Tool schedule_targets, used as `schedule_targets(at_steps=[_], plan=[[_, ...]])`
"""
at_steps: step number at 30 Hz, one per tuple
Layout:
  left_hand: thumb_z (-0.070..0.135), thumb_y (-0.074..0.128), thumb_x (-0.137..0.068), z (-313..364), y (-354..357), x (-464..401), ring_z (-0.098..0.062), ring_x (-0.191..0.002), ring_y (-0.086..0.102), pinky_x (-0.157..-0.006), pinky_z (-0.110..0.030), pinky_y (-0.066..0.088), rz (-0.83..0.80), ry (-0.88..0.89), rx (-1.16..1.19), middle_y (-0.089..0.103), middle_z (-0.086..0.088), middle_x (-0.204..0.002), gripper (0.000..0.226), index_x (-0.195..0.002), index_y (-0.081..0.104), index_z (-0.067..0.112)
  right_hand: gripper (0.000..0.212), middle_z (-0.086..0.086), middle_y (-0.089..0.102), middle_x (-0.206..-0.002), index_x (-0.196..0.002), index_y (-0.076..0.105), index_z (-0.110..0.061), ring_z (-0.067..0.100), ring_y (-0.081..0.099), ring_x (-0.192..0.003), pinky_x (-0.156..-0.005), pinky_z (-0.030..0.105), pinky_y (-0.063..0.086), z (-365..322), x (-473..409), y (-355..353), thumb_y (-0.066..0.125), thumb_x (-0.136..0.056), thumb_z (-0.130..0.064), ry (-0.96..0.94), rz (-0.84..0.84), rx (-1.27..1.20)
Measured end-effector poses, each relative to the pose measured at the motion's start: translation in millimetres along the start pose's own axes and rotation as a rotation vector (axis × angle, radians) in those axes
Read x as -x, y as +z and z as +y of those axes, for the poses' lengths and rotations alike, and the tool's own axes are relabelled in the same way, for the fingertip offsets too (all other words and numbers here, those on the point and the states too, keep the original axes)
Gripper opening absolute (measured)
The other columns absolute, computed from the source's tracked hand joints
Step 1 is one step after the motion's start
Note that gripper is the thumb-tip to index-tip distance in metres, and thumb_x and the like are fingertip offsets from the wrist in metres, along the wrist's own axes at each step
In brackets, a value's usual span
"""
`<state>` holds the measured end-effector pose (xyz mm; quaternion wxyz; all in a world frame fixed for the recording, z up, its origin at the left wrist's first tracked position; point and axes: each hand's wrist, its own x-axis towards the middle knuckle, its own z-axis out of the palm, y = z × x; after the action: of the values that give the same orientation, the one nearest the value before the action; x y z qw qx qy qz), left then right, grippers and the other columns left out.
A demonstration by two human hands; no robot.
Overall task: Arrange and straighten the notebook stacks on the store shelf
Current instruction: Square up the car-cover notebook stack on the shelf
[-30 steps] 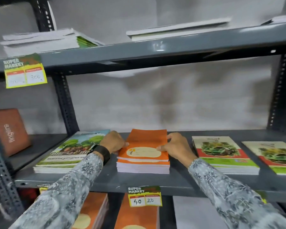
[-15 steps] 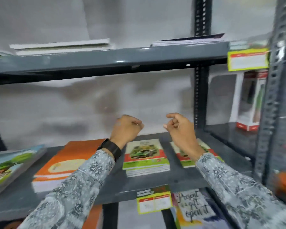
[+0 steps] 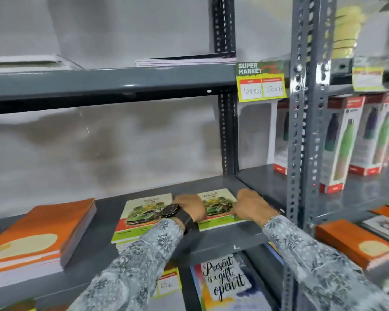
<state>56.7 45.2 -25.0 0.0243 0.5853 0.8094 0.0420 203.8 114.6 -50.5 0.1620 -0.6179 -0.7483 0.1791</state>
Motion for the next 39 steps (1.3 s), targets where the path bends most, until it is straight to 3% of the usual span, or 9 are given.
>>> schedule_targets(at_steps=[4,9,12,15,18,22,28,31,39], plan=[[0.023,0.072,-0.094,-15,-2,-7,-0.022,-0.091,0.083,-0.087,-0.038,0.066,-0.112,-0.070,0.341,0.083,-0.008,-0.102,0.021,-0.106,0.073,0.006,0.025,0.006,0.064,-0.084,-0.082,0.059,-0.007,0.023,0.063,-0.080,-0.063,0.027,0.046,0,-6,-2,0.082,-0.078,-0.016,0.054,-0.002,-0.171],[0.019,0.085,-0.082,-60,-8,-17,-0.019,-0.065,0.077,-0.061,-0.028,0.063,0.016,-0.132,0.720,0.078,-0.010,-0.082,0.026,-0.097,0.074,0.002,0.044,0.002,0.045,-0.055,-0.055,0.046,-0.012,0.015,0.042,-0.049,-0.048,0.027,0.031,-11,0,8,0.087,-0.072,-0.008,0.074,0.050,-0.492],[0.018,0.083,-0.083,-107,-18,-16,-0.029,-0.081,0.077,-0.085,-0.040,0.064,0.109,-0.116,0.848,0.080,-0.017,-0.093,0.025,-0.094,0.075,-0.003,0.018,0.010,0.067,-0.068,-0.064,0.068,0.003,0.020,0.059,-0.066,-0.065,0.034,0.047,-40,14,19,0.086,-0.067,0.001,0.006,0.120,-0.824],[0.017,0.081,-0.085,-160,-22,-3,-0.022,-0.069,0.072,-0.080,-0.040,0.065,0.182,-0.129,0.914,0.079,-0.009,-0.089,0.004,-0.087,0.078,0.015,0.012,0.010,0.081,-0.081,-0.067,0.078,-0.010,0.023,0.076,-0.081,-0.084,0.042,0.059,-82,31,34,0.089,-0.065,-0.004,-0.083,0.090,-0.920],[0.018,0.079,-0.086,-205,-15,10,-0.022,-0.066,0.065,-0.071,-0.039,0.061,0.226,-0.167,0.883,0.075,-0.010,-0.082,0.012,-0.076,0.078,0.011,0.014,-0.003,0.081,-0.077,-0.072,0.079,-0.017,0.013,0.077,-0.079,-0.080,0.035,0.060,-116,43,60,0.090,-0.068,-0.010,-0.160,0.044,-0.914],[0.023,0.079,-0.086,-226,3,25,-0.013,-0.068,0.063,-0.071,-0.029,0.049,0.169,-0.158,0.798,0.082,-0.007,-0.091,0.020,-0.095,0.083,0.005,0.014,-0.007,0.077,-0.072,-0.068,0.074,-0.025,0.000,0.068,-0.063,-0.069,0.024,0.056,-124,58,85,0.086,-0.074,-0.024,-0.224,0.106,-0.677],[0.045,0.066,-0.096,-239,30,69,0.028,-0.094,0.063,-0.084,-0.010,0.046,0.254,0.062,0.805,0.068,0.052,-0.092,0.024,-0.102,0.068,0.068,0.021,-0.015,0.069,-0.099,-0.108,0.078,-0.039,-0.002,0.066,-0.090,-0.082,0.017,0.050,-84,71,94,0.072,-0.089,-0.044,-0.476,0.211,-0.539],[0.047,0.070,-0.093,-242,47,79,0.010,-0.114,0.067,-0.101,-0.022,0.051,0.304,0.110,0.781,0.073,0.031,-0.123,0.038,-0.131,0.067,0.053,0.020,-0.020,0.072,-0.101,-0.108,0.081,-0.033,-0.005,0.066,-0.093,-0.081,0.010,0.050,-75,77,101,0.075,-0.089,-0.034,-0.566,0.222,-0.549],[0.030,0.083,-0.085,-245,58,86,0.016,-0.102,0.070,-0.092,-0.010,0.053,0.390,0.049,0.923,0.075,0.037,-0.104,0.037,-0.118,0.072,0.044,0.025,-0.020,0.072,-0.112,-0.114,0.079,-0.030,0.002,0.066,-0.103,-0.092,0.027,0.056,-75,82,112,0.076,-0.089,-0.026,-0.632,0.311,-0.502]])
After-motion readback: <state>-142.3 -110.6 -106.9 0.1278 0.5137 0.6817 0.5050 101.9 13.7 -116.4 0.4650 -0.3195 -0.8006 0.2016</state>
